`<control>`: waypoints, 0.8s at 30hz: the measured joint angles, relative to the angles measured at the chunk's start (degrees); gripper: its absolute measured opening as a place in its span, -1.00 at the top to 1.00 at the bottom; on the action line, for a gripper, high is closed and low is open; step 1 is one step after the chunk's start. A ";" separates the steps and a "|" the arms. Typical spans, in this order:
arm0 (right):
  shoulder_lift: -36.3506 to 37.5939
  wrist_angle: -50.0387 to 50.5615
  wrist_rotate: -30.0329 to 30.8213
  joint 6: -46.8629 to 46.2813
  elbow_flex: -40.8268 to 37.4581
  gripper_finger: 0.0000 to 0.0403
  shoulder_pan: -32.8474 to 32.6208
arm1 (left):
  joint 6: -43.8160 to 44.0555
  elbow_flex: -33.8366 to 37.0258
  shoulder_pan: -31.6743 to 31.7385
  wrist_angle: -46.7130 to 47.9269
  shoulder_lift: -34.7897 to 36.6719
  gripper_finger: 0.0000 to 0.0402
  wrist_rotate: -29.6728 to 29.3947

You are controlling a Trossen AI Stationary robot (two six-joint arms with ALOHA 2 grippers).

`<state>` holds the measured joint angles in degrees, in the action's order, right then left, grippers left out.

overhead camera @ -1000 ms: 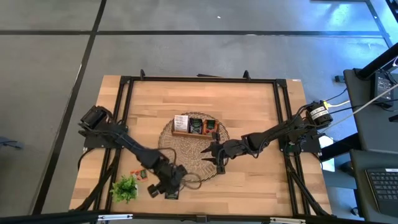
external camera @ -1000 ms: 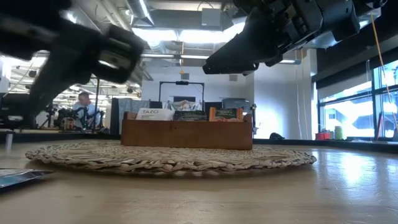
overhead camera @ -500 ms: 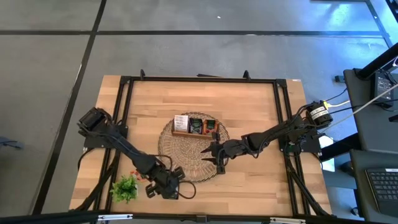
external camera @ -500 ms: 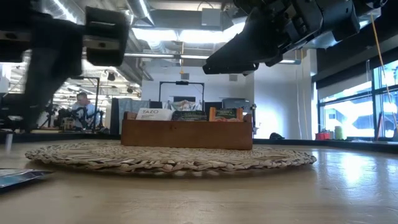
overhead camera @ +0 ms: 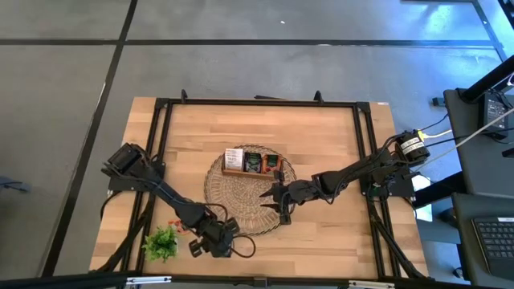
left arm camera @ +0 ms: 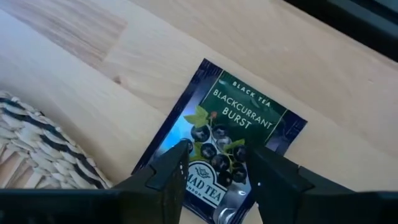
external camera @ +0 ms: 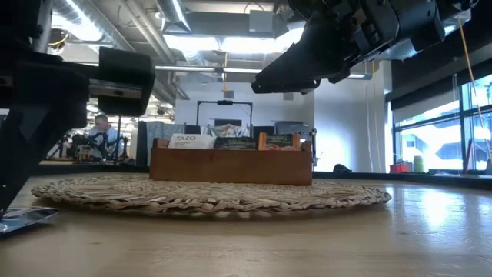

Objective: Pick & Place Tea
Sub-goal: Put the violet tea bag into the middle slot of the wooden organizer

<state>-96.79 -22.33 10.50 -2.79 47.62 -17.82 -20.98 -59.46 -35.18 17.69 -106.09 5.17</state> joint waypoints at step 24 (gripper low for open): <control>0.00 1.36 -0.39 -17.40 0.00 0.28 -0.02 | 82.94 0.15 2.80 -6.87 -0.65 0.28 -6.87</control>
<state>-96.79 -20.97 10.11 -20.19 47.62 -17.85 61.96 -59.31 -32.38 10.82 -106.74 -1.69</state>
